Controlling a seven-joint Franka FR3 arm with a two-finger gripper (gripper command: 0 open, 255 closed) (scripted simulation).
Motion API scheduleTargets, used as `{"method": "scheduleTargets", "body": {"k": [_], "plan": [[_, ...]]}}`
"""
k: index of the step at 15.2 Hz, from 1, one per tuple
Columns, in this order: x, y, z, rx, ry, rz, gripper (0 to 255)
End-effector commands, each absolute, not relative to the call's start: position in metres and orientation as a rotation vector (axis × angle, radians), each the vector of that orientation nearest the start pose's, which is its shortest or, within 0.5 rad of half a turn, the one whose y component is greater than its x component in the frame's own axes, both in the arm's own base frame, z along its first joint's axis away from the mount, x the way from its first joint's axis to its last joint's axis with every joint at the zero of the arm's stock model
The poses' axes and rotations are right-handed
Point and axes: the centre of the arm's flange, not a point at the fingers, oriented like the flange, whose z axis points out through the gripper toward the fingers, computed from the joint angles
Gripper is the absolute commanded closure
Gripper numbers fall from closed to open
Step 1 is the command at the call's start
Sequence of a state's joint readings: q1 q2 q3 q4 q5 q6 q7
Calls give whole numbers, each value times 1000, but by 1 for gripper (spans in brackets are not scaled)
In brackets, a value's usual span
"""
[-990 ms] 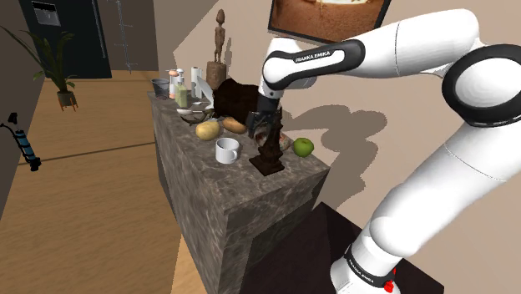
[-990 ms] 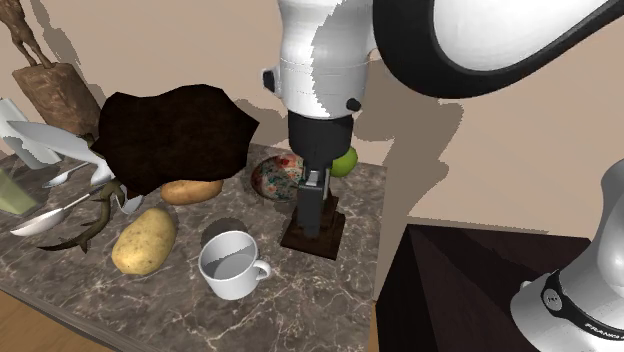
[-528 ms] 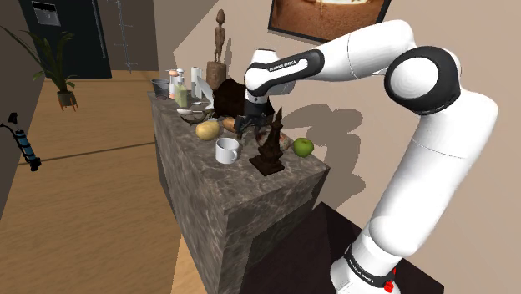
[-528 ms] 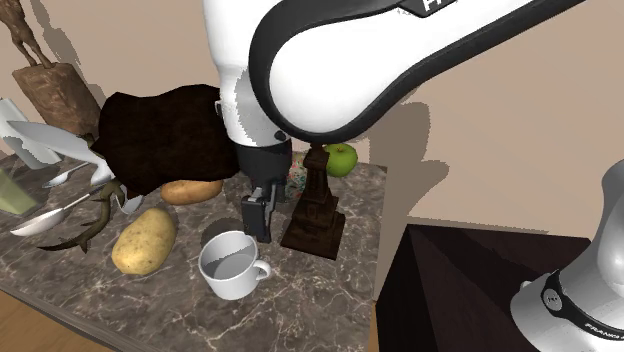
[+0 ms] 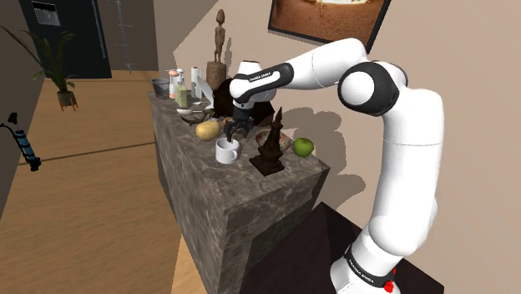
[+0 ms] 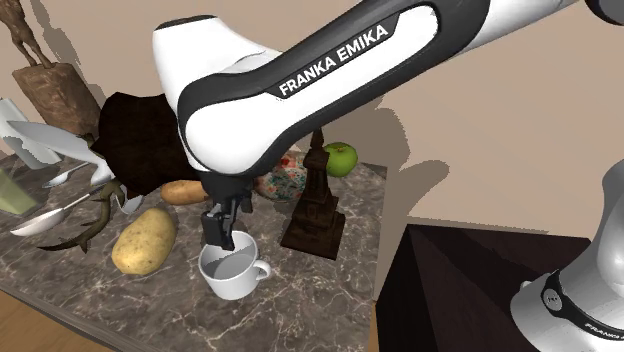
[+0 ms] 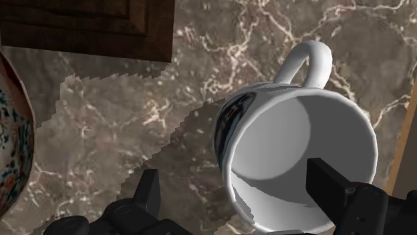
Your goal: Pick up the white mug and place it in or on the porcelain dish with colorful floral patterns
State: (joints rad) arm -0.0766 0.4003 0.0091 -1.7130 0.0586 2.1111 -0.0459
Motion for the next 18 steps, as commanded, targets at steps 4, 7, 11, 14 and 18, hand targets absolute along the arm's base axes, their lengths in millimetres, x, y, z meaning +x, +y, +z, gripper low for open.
{"method": "scheduleTargets", "body": {"k": [4,7,11,14,18], "plan": [[660,-42,331,-3087,81,-1,0],[660,-42,317,-3087,81,-1,0],[660,-42,317,-3087,81,-1,0],[660,-42,317,-3087,81,-1,0],[660,-42,317,-3087,81,-1,255]]}}
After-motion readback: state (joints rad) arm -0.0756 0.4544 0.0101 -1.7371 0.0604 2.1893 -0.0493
